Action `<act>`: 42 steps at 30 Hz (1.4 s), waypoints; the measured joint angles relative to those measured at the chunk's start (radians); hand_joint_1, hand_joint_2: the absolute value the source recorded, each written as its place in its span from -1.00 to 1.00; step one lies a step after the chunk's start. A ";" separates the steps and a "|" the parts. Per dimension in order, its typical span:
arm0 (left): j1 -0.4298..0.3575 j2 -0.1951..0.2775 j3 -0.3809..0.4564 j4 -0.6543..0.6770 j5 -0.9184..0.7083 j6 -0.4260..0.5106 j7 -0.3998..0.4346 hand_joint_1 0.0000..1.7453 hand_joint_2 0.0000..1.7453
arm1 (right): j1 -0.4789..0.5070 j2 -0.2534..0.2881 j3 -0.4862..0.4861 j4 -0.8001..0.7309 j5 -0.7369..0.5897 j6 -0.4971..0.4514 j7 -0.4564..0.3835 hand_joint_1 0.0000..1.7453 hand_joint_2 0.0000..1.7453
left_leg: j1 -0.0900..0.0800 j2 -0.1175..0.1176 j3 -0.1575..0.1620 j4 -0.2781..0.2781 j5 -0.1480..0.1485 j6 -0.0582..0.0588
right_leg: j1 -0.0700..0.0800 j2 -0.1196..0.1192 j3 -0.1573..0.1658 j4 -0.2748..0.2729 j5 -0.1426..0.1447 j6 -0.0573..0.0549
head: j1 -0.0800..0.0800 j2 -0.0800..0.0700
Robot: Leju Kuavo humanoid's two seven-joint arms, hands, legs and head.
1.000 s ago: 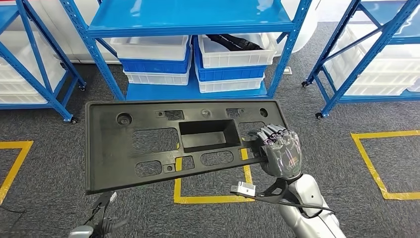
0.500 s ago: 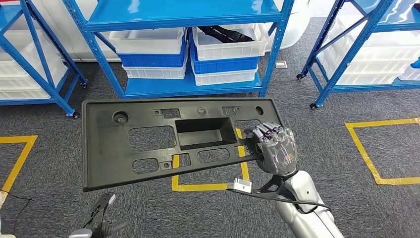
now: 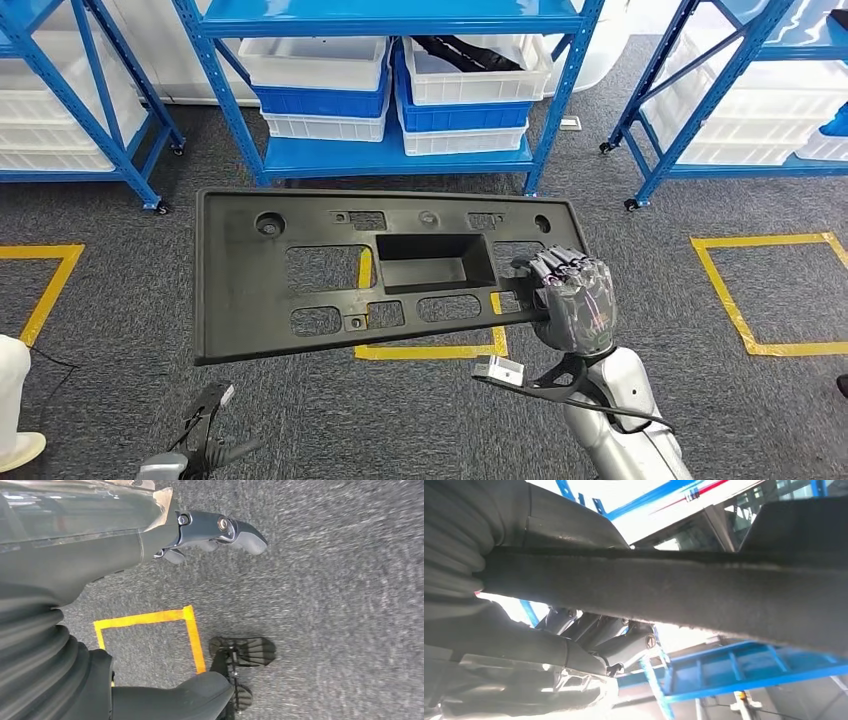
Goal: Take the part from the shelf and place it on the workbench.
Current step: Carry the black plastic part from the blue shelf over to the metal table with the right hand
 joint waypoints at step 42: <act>-0.044 0.000 -0.062 -0.001 -0.107 0.018 -0.058 -1.00 1.00 | 0.136 0.053 -0.137 -0.122 0.038 0.001 0.126 1.00 1.00 | 0.020 -0.015 -0.041 0.271 -0.209 -0.055 | -0.003 0.049 0.028 -0.205 0.070 -0.067 | -0.006 0.000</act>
